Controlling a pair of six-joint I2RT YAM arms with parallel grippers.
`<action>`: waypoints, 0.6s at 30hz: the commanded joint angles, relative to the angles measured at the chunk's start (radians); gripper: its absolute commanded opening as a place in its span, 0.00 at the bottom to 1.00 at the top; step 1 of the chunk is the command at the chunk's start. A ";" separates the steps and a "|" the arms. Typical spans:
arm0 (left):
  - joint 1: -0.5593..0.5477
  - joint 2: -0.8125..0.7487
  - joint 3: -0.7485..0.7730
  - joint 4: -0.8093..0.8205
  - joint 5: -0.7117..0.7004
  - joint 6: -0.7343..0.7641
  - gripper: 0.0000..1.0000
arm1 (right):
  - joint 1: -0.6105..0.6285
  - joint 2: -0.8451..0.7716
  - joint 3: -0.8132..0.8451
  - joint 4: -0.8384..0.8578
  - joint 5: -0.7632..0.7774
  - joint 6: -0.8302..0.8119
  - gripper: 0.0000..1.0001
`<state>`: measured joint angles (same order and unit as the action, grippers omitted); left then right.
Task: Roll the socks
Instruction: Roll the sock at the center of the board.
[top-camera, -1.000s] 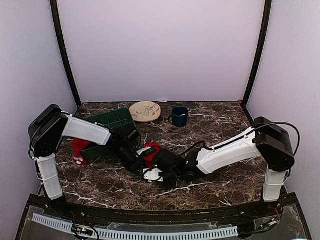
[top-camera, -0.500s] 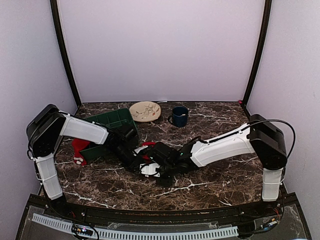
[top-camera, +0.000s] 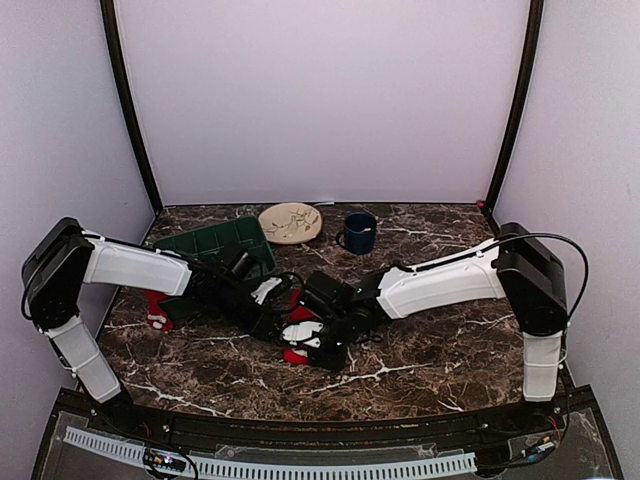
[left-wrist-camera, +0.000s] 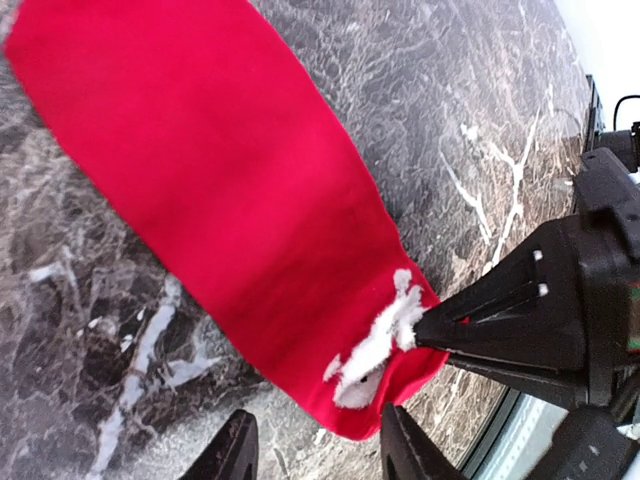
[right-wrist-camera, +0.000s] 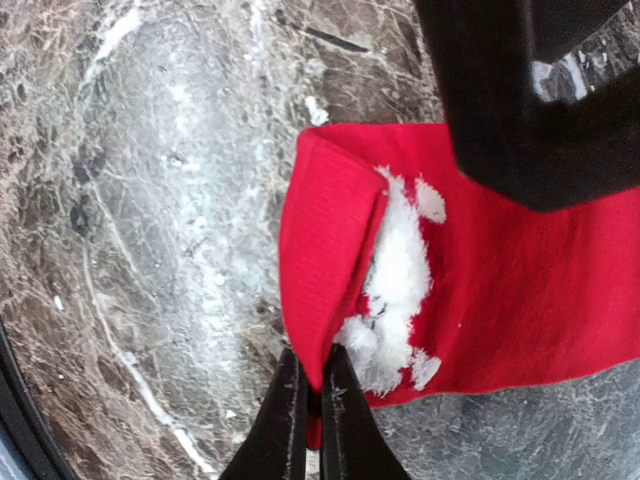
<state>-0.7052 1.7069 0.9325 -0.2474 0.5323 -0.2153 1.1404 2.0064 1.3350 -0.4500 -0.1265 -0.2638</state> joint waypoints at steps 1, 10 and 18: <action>-0.005 -0.109 -0.086 0.125 -0.046 -0.037 0.43 | -0.022 0.036 0.055 -0.073 -0.109 0.046 0.04; -0.021 -0.332 -0.294 0.363 -0.139 -0.062 0.35 | -0.093 0.082 0.130 -0.154 -0.328 0.072 0.04; -0.124 -0.420 -0.387 0.451 -0.234 0.018 0.32 | -0.128 0.147 0.206 -0.233 -0.451 0.093 0.05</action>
<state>-0.7559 1.3266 0.5724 0.1127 0.3412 -0.2550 1.0286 2.1159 1.4960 -0.6388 -0.4850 -0.1997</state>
